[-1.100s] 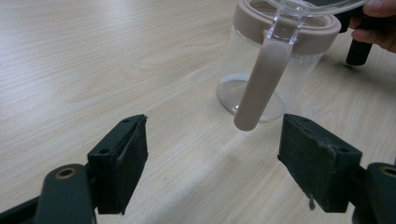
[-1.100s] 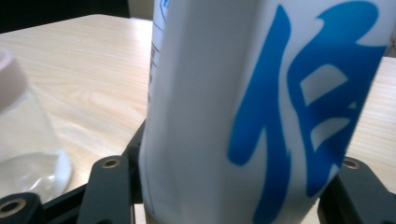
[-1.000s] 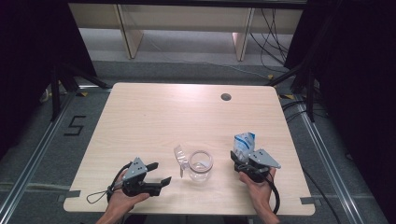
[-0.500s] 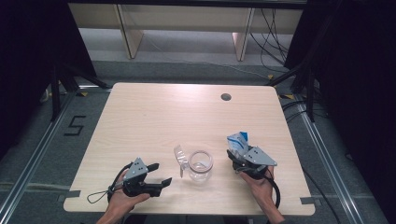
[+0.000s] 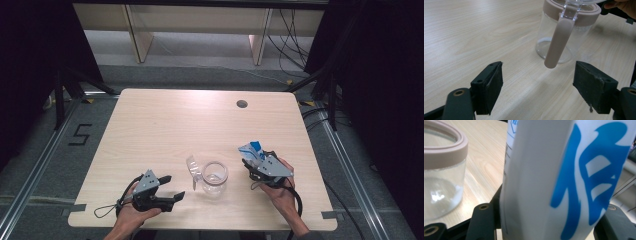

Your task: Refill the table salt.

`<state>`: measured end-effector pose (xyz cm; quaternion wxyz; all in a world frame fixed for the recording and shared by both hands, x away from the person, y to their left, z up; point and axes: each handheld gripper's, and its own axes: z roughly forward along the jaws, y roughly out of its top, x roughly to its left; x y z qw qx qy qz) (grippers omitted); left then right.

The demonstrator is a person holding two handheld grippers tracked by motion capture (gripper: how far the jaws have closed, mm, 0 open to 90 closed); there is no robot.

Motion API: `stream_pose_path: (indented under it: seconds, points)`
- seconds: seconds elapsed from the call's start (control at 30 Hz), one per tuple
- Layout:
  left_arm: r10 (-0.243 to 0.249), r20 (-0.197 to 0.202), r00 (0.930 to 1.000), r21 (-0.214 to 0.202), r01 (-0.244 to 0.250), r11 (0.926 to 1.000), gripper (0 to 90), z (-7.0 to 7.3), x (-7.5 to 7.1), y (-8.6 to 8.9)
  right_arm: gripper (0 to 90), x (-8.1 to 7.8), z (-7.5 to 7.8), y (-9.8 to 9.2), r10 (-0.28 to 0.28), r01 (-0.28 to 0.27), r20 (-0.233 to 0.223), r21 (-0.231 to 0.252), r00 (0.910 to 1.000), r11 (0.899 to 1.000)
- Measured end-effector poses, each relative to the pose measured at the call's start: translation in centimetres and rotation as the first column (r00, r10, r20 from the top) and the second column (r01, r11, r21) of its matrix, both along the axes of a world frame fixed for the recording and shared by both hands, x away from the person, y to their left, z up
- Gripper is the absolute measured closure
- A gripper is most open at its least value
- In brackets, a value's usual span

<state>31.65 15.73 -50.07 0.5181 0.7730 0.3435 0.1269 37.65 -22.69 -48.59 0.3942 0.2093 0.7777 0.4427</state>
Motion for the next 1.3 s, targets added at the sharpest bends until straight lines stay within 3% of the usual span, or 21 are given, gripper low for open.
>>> stream_pose_path:
  seconds: [0.23, 0.47, 0.6, 0.67, 0.8, 0.87, 1.23, 1.3]
  points:
    - [-0.002, -0.003, 1.0000, -0.009, 0.002, 1.0000, 21.3, 0.0, 0.0, 0.1, 43.2, -0.4, 0.2, 0.5, 0.016, -0.016, 0.008, -0.049, 0.9998, 0.999]
    - [0.002, -0.004, 1.0000, 0.004, -0.002, 1.0000, 19.2, 0.0, -0.1, 0.1, 43.4, -0.6, 0.8, 1.0, 0.034, -0.022, 0.076, -0.149, 0.9966, 0.989]
    - [0.000, -0.001, 1.0000, 0.002, 0.000, 1.0000, 17.1, 0.0, -0.2, 0.1, 43.4, -0.8, 1.0, 1.0, 0.030, -0.014, 0.091, -0.165, 0.9954, 0.986]
    - [-0.007, -0.001, 1.0000, 0.002, 0.007, 1.0000, 16.8, 0.0, -0.1, 0.1, 43.4, -0.9, 1.0, 1.0, 0.031, -0.008, 0.110, -0.201, 0.9934, 0.980]
    - [-0.013, 0.003, 0.9999, 0.008, 0.013, 0.9999, 16.3, 0.0, -0.2, -0.1, 43.6, -1.0, 1.0, 1.2, 0.043, -0.017, 0.113, -0.218, 0.9926, 0.976]
    - [-0.014, 0.001, 0.9999, 0.002, 0.014, 0.9999, 16.3, 0.0, -0.2, -0.2, 43.7, -0.9, 1.1, 1.2, 0.062, -0.026, 0.133, -0.253, 0.9891, 0.967]
    - [-0.004, 0.000, 1.0000, 0.016, 0.004, 0.9999, 16.3, 0.0, -0.2, -0.2, 43.9, -1.2, 0.9, 2.0, 0.083, -0.036, 0.140, -0.306, 0.9867, 0.951]
    - [-0.008, 0.004, 1.0000, 0.014, 0.008, 0.9999, 16.3, 0.0, -0.2, -0.1, 43.9, -1.2, 1.0, 2.0, 0.082, -0.027, 0.161, -0.317, 0.9836, 0.948]
